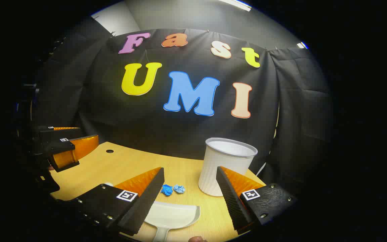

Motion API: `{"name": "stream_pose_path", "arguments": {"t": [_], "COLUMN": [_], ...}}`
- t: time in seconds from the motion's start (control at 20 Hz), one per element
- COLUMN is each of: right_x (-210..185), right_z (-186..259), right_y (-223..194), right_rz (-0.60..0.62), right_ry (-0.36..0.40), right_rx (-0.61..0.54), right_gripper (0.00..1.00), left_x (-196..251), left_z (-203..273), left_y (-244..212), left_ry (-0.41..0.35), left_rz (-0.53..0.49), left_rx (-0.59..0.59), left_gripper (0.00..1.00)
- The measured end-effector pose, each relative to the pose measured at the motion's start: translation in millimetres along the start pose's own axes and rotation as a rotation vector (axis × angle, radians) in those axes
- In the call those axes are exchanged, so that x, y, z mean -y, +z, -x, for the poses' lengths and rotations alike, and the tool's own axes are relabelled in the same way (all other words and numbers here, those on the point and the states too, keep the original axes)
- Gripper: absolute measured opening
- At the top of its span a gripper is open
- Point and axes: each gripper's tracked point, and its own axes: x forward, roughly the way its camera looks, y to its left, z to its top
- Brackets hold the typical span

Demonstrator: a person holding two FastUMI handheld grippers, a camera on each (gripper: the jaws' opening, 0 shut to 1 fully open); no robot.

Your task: Pick up the small broom and dustpan from the desktop, sweep the trash into the dustpan with the broom, and then empty the trash into the garbage bin.

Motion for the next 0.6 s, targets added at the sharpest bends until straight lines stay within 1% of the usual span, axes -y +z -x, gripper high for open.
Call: {"name": "stream_pose_path", "arguments": {"t": [0.05,0.1,0.3,0.35,0.45,0.5,0.6], "right_x": [0.5,3.5,10.8,10.4,10.1,10.4,7.7], "right_z": [-2.1,-3.2,-2.7,-1.8,-1.6,-1.3,1.2], "right_y": [-3.8,-7.6,-16.4,-18.7,-26.7,-29.1,-36.9], "right_rz": [-0.006,-0.008,-0.018,-0.021,-0.023,-0.025,-0.04], "right_ry": [0.002,-0.005,-0.015,-0.011,-0.002,0.003,0.018], "right_rx": [-0.018,-0.037,-0.058,-0.067,-0.094,-0.103,-0.128], "right_gripper": [1.0,0.97,0.97,0.97,0.97,0.97,0.97], "left_x": [-0.3,-1.6,-1.4,-1.1,-1.0,-1.7,1.4], "left_z": [-2.1,-2.7,-4.6,-4.2,-1.5,-0.1,2.1], "left_y": [-0.5,-3.2,-10.1,-13.8,-19.3,-21.4,-29.2], "left_ry": [0.003,0.011,0.026,0.031,0.039,0.045,0.043], "left_rz": [0.002,0.0,0.011,0.012,0.004,-0.001,-0.001], "left_rx": [-0.005,-0.009,-0.026,-0.034,-0.053,-0.059,-0.083], "left_gripper": [0.94,0.94,0.94,0.93,0.94,0.93,0.95]}}
